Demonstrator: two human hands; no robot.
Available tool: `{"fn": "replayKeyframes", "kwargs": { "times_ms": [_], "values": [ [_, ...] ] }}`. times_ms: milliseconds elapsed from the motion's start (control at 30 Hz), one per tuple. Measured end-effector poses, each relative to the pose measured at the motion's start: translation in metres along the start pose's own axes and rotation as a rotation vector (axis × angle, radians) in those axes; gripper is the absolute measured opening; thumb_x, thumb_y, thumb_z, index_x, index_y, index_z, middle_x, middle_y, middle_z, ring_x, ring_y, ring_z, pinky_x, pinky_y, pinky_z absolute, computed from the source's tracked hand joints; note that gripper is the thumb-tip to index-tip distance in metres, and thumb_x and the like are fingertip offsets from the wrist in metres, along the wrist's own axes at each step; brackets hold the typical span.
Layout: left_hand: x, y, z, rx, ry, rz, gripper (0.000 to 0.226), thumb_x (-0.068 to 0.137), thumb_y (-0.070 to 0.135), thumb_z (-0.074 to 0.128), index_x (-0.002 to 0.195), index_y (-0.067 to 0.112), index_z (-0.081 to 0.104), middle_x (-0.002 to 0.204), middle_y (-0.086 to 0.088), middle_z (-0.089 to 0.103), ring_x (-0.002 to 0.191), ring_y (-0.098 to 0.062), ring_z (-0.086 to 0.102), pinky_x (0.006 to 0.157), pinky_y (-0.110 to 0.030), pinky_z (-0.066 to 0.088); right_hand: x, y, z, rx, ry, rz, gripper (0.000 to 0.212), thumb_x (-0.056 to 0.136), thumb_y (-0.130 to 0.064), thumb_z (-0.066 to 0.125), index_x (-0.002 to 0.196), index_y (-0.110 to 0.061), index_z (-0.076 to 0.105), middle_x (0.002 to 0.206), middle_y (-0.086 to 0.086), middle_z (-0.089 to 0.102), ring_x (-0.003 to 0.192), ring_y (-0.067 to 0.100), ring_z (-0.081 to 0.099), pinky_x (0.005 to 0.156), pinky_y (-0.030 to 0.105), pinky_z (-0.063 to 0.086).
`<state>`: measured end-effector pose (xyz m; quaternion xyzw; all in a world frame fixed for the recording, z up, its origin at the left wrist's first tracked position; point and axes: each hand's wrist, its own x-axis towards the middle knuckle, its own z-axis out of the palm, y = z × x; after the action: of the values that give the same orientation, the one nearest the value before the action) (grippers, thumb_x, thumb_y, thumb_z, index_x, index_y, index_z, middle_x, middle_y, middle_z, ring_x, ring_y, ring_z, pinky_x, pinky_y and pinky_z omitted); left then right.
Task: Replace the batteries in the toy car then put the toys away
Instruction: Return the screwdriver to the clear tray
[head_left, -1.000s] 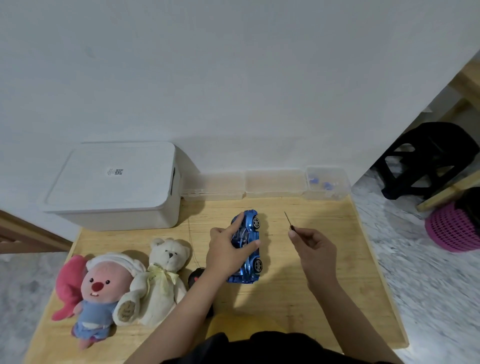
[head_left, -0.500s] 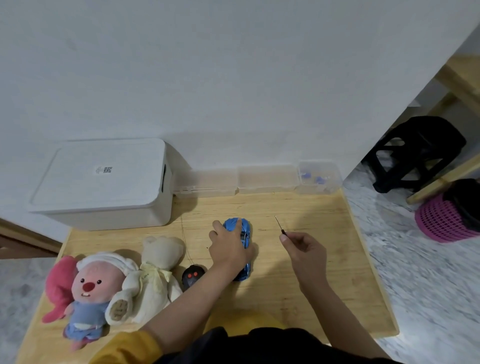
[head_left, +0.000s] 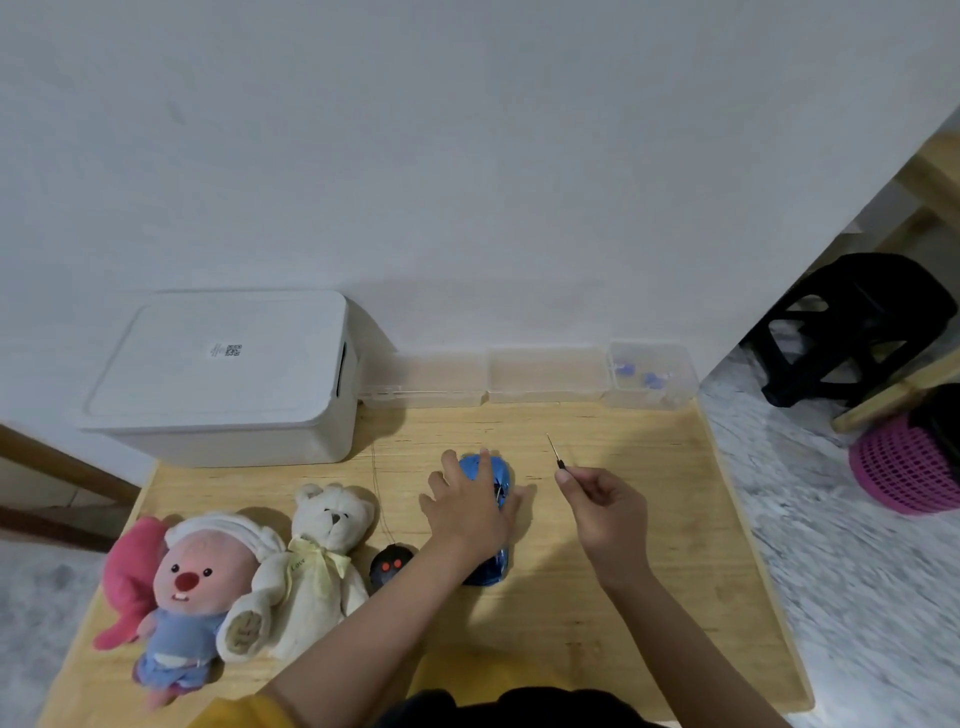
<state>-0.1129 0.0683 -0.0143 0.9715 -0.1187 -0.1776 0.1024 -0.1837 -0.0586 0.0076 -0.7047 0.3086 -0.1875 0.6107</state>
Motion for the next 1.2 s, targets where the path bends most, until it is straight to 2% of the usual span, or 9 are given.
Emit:
{"fn": "replayKeyframes", "kwargs": {
  "times_ms": [133,233,300,467,633,900,1000,1067,1200],
  "values": [
    [0.02,-0.014,-0.019,-0.109,0.197,0.019,0.066,0.09,0.058,0.041,0.142,0.018,0.031,0.144,-0.018,0.023,0.13,-0.036,0.029,0.106,-0.048,0.032,0.017,-0.009,0.019,-0.087,-0.059,-0.04,0.01,0.083,-0.016,0.071,0.076,-0.023,0.069,0.074,-0.002,0.071,0.073,0.014,0.066,0.069,0.022,0.05],
    [0.046,-0.029,-0.031,-0.117,0.271,-0.02,0.065,0.09,0.049,0.05,0.142,0.016,0.03,0.144,-0.018,0.024,0.131,-0.036,0.028,0.11,-0.048,0.029,0.036,-0.016,0.039,-0.225,-0.134,-0.047,0.009,0.088,-0.024,0.065,0.079,-0.025,0.063,0.077,-0.007,0.067,0.074,0.008,0.064,0.066,0.017,0.046],
    [0.063,-0.041,-0.037,-0.1,0.312,-0.041,0.066,0.09,0.045,0.054,0.143,0.015,0.029,0.146,-0.018,0.025,0.133,-0.035,0.026,0.111,-0.049,0.027,0.047,-0.021,0.054,-0.193,-0.195,0.002,0.01,0.089,-0.025,0.063,0.079,-0.024,0.062,0.078,-0.004,0.067,0.075,0.009,0.064,0.066,0.019,0.049],
    [0.099,-0.058,-0.052,-0.14,0.323,-0.033,0.071,0.085,0.035,0.067,0.141,0.014,0.029,0.147,-0.017,0.026,0.134,-0.035,0.024,0.1,-0.048,0.042,0.071,-0.027,0.095,-0.183,-0.273,0.043,0.013,0.089,-0.024,0.063,0.077,-0.024,0.06,0.078,-0.008,0.064,0.074,0.0,0.059,0.062,0.006,0.044],
    [0.123,-0.071,-0.054,-0.203,0.329,0.017,0.063,0.089,0.03,0.064,0.14,0.011,0.032,0.142,-0.018,0.031,0.13,-0.033,0.027,0.1,-0.042,0.039,0.093,-0.026,0.128,-0.211,-0.313,0.174,0.019,0.089,-0.027,0.063,0.081,-0.01,0.065,0.077,-0.002,0.064,0.071,0.007,0.057,0.061,0.015,0.042],
    [0.132,-0.073,-0.057,-0.228,0.397,0.057,0.063,0.084,0.018,0.07,0.138,0.008,0.039,0.14,-0.026,0.031,0.131,-0.041,0.028,0.102,-0.046,0.037,0.106,-0.034,0.14,-0.147,-0.217,0.187,0.016,0.089,-0.025,0.063,0.079,-0.013,0.065,0.076,-0.004,0.065,0.072,0.008,0.059,0.06,0.016,0.041],
    [0.128,-0.072,-0.054,-0.186,0.476,0.097,0.064,0.079,0.015,0.075,0.135,0.005,0.044,0.14,-0.032,0.03,0.13,-0.048,0.027,0.094,-0.054,0.044,0.11,-0.043,0.139,-0.091,-0.196,0.067,0.011,0.087,-0.022,0.065,0.076,-0.023,0.062,0.078,-0.012,0.065,0.076,-0.002,0.06,0.066,0.01,0.044],
    [0.126,-0.071,-0.052,-0.17,0.519,0.118,0.071,0.073,0.012,0.08,0.135,0.003,0.045,0.137,-0.035,0.034,0.126,-0.05,0.031,0.09,-0.056,0.046,0.114,-0.048,0.139,-0.036,-0.222,0.008,0.013,0.087,-0.019,0.066,0.077,-0.026,0.061,0.091,-0.016,0.065,0.085,-0.005,0.06,0.076,0.01,0.046],
    [0.126,-0.071,-0.051,-0.165,0.539,0.147,0.086,0.068,0.01,0.084,0.141,0.004,0.039,0.132,-0.034,0.038,0.124,-0.05,0.034,0.09,-0.056,0.046,0.118,-0.045,0.138,-0.079,-0.29,-0.116,0.015,0.087,-0.018,0.066,0.077,-0.029,0.06,0.116,-0.01,0.062,0.108,0.004,0.058,0.091,0.017,0.04]
  ]
}}
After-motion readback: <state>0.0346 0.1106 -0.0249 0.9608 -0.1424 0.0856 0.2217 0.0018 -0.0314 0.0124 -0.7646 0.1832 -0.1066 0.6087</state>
